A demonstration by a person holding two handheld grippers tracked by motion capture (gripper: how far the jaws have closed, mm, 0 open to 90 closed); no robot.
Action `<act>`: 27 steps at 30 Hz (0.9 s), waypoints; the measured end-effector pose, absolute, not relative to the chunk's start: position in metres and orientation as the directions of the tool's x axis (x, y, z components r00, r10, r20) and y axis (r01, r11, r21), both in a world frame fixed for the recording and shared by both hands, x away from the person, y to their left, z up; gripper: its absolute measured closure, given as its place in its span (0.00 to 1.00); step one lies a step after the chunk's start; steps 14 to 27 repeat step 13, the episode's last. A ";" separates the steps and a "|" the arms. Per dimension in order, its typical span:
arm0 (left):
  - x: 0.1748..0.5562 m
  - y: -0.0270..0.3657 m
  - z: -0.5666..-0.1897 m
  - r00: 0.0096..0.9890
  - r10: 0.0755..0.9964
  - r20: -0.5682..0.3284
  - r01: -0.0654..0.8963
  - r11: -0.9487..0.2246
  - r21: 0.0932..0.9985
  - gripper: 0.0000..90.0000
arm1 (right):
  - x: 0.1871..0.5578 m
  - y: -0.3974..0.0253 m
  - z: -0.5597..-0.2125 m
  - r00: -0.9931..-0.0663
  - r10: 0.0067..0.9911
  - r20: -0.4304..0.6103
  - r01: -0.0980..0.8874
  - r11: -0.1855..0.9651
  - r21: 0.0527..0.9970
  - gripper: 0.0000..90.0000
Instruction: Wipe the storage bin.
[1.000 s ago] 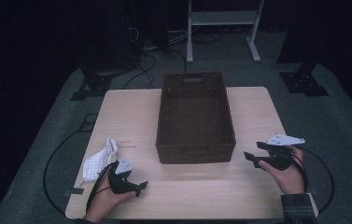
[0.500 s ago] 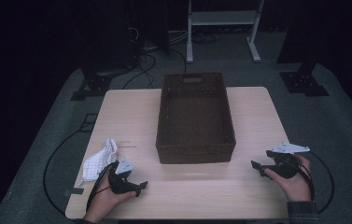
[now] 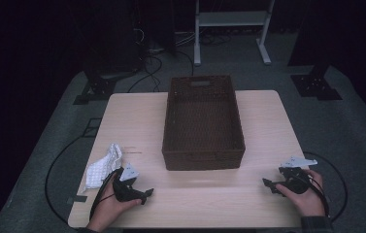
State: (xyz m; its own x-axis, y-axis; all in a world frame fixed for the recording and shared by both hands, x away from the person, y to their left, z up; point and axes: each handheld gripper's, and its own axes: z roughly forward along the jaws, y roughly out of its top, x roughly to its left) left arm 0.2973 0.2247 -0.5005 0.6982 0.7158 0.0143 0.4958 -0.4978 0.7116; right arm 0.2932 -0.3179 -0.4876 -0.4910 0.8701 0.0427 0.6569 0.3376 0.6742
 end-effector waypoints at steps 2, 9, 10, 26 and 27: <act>0.297 0.225 -0.501 0.698 0.716 0.014 0.496 -0.498 0.712 0.00 | 0.293 -0.317 -0.490 -0.492 0.869 0.044 0.665 0.343 0.664 0.20; 0.297 0.225 -0.500 0.698 0.716 0.014 0.496 -0.498 0.711 0.00 | 0.293 -0.316 -0.492 -0.496 0.867 0.037 0.671 0.357 0.650 0.19; 0.297 0.225 -0.500 0.698 0.716 0.014 0.496 -0.498 0.712 0.00 | 0.293 -0.316 -0.492 -0.498 0.867 0.037 0.671 0.358 0.650 0.19; 0.297 0.225 -0.500 0.698 0.716 0.014 0.496 -0.498 0.712 0.00 | 0.293 -0.315 -0.493 -0.500 0.866 0.032 0.669 0.362 0.650 0.19; 0.297 0.225 -0.500 0.698 0.716 0.014 0.496 -0.498 0.712 0.00 | 0.293 -0.315 -0.493 -0.500 0.866 0.032 0.669 0.362 0.650 0.19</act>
